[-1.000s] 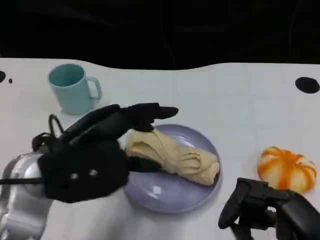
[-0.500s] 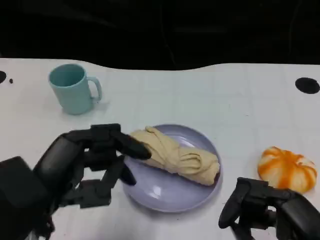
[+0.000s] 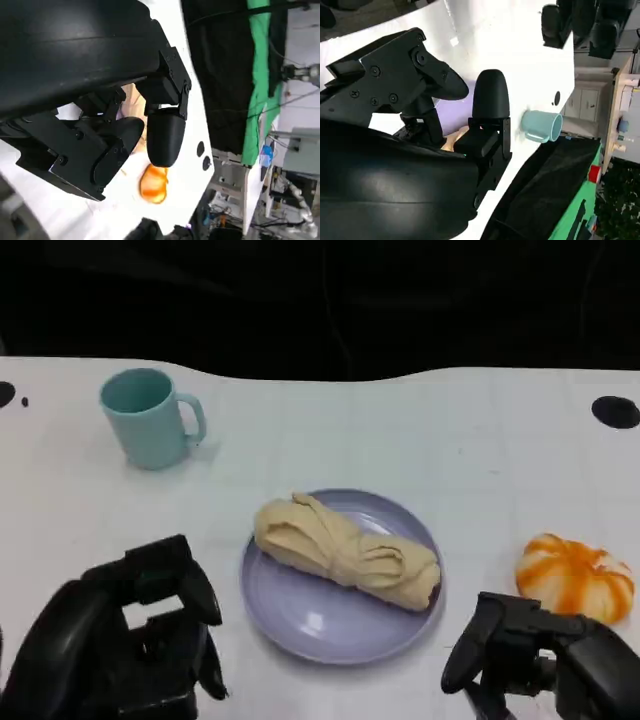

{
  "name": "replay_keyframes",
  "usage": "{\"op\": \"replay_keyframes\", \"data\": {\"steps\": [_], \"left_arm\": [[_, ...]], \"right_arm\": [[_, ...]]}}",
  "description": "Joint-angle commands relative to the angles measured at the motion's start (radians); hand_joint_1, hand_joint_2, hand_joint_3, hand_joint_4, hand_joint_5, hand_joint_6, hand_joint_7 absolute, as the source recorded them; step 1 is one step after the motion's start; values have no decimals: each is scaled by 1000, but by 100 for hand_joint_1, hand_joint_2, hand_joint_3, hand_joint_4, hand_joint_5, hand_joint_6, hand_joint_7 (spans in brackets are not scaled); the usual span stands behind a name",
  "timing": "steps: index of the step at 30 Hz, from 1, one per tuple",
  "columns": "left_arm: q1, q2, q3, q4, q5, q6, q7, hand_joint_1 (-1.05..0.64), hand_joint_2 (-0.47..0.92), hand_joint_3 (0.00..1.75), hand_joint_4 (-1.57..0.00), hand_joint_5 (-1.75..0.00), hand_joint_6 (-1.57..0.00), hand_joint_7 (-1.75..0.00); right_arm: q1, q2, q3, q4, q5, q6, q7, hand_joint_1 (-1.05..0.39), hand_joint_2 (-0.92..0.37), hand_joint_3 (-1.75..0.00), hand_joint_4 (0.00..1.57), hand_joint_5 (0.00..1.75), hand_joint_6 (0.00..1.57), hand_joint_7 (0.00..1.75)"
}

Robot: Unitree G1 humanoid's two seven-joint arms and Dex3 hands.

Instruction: Grasp the towel on the left side of the plate with the left hand and place it into the plate.

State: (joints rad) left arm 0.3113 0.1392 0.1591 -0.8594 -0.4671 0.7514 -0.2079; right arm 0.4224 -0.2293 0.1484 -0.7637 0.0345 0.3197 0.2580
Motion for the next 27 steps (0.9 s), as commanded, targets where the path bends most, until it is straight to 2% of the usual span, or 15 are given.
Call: {"op": "replay_keyframes", "data": {"steps": [1,10,18,27], "left_arm": [[5,-17,11,13,-58,60,47,-5,48,146,-88,-175,-72,-173],[-11,-25,8,78,-119,136,103,-7,53,141,-86,-175,-69,-175],[-23,-29,-17,79,-116,166,138,-7,46,145,-85,-175,-66,-175],[-31,-20,-11,77,-117,177,156,-6,48,144,-84,-175,-67,-175]], "right_arm": [[3,-14,-20,9,13,-12,8,-10,-57,-108,76,166,70,133],[11,-22,-46,17,18,-33,24,-9,-56,-108,76,166,70,132],[14,-22,-61,33,28,-56,33,-8,-57,-110,74,167,69,133],[16,-22,-54,30,21,-67,30,-9,-57,-110,73,166,68,135]]}}
